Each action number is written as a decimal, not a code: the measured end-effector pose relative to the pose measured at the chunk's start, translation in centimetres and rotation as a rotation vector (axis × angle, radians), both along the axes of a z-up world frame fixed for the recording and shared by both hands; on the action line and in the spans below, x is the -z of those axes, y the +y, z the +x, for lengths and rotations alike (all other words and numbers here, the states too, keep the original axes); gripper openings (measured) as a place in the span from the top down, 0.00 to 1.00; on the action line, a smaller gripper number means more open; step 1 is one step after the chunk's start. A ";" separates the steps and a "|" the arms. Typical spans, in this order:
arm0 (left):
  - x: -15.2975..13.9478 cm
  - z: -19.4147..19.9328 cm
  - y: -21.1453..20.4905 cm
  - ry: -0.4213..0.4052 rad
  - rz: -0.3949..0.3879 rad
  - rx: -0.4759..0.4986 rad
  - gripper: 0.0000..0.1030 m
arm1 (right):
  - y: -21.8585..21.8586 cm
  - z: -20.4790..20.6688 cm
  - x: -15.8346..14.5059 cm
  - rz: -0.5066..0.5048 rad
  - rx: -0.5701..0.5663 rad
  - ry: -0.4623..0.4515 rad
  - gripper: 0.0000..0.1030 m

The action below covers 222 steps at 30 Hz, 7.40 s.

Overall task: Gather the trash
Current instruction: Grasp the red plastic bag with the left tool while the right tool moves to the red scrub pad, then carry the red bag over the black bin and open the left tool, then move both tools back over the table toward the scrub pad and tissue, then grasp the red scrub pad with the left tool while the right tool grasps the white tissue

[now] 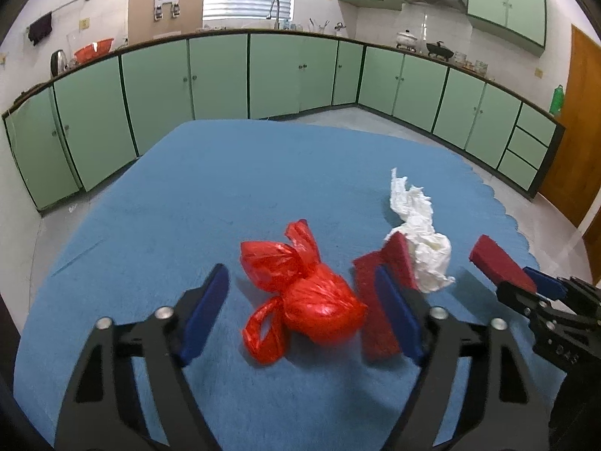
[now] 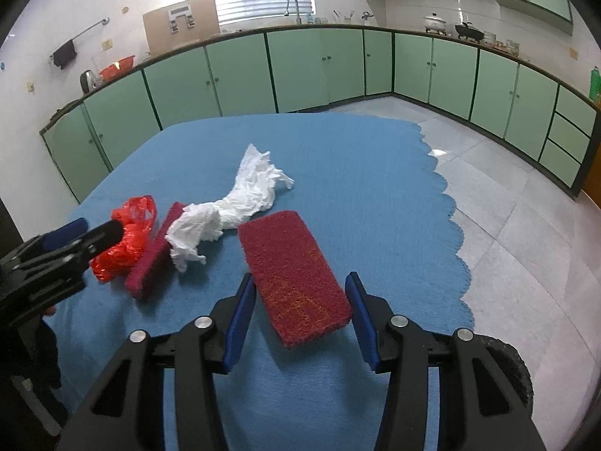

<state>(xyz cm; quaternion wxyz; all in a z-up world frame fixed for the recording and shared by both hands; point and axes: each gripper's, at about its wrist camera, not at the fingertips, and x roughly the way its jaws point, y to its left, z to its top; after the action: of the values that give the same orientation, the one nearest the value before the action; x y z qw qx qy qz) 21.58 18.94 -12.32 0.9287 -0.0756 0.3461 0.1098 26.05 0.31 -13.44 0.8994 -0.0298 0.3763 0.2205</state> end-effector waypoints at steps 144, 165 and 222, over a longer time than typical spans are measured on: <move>-1.1 -1.6 -5.8 -0.024 -0.035 0.116 0.16 | -7.1 -4.9 -4.3 0.067 0.196 -0.108 0.06; 1.7 -0.6 -3.8 0.056 -0.050 0.110 0.29 | -5.1 -3.4 -2.9 0.045 0.167 -0.066 0.06; 0.8 -0.4 3.2 0.045 -0.066 -0.014 0.88 | 7.7 1.1 0.4 -0.027 0.038 -0.026 0.38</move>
<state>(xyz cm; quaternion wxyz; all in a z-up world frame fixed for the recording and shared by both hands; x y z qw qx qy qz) 21.18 22.14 -13.09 0.9168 -0.1063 0.3699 0.1065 27.11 7.97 -13.87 0.9076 -0.0378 0.3682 0.1979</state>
